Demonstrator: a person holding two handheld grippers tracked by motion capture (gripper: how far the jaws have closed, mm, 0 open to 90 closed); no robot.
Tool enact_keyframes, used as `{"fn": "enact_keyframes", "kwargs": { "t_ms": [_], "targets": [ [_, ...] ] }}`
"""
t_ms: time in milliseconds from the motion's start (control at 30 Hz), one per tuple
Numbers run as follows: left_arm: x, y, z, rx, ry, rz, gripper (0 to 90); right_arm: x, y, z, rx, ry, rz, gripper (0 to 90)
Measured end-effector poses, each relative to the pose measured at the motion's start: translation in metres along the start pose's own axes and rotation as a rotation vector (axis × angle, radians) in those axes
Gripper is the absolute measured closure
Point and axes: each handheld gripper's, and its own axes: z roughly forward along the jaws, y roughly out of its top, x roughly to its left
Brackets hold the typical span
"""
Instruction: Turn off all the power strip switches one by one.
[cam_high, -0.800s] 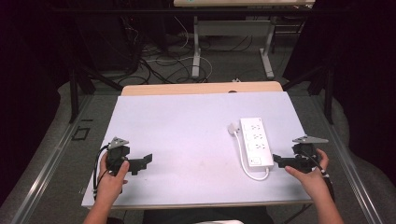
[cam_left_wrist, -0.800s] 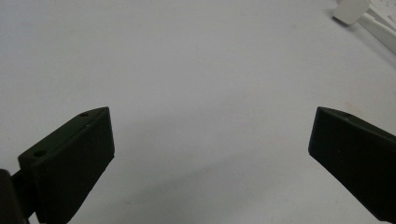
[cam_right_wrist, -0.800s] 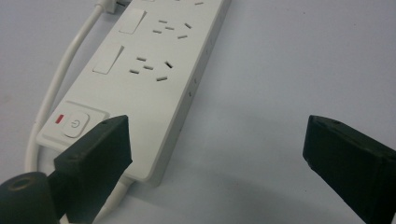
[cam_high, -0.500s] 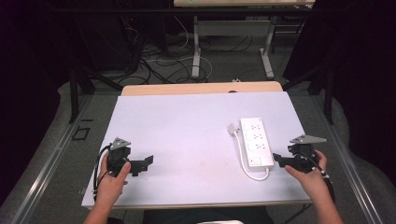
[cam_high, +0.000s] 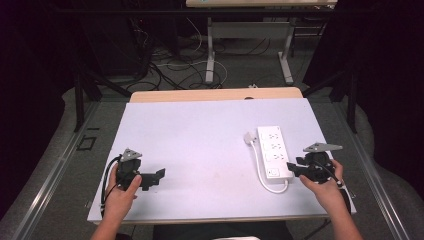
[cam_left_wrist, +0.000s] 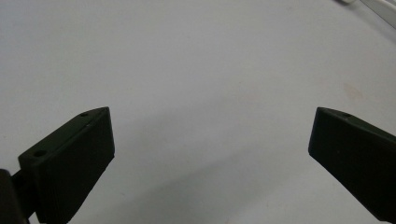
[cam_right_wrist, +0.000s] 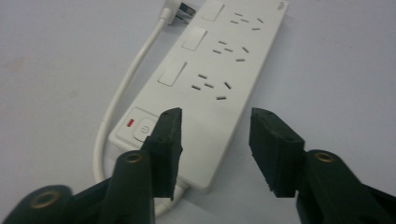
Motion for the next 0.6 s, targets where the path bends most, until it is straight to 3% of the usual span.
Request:
{"fn": "enact_keyframes", "kwargs": {
  "t_ms": [200,600],
  "targets": [
    [0.0,-0.001,0.001,0.003,-0.002,-0.005,0.4,0.013,0.005,0.011,0.018,0.068,-0.022,74.3],
    [0.001,-0.002,0.002,0.01,0.004,-0.002,0.5,0.028,0.006,0.027,0.065,0.104,-0.087,90.0]
  ]
}}
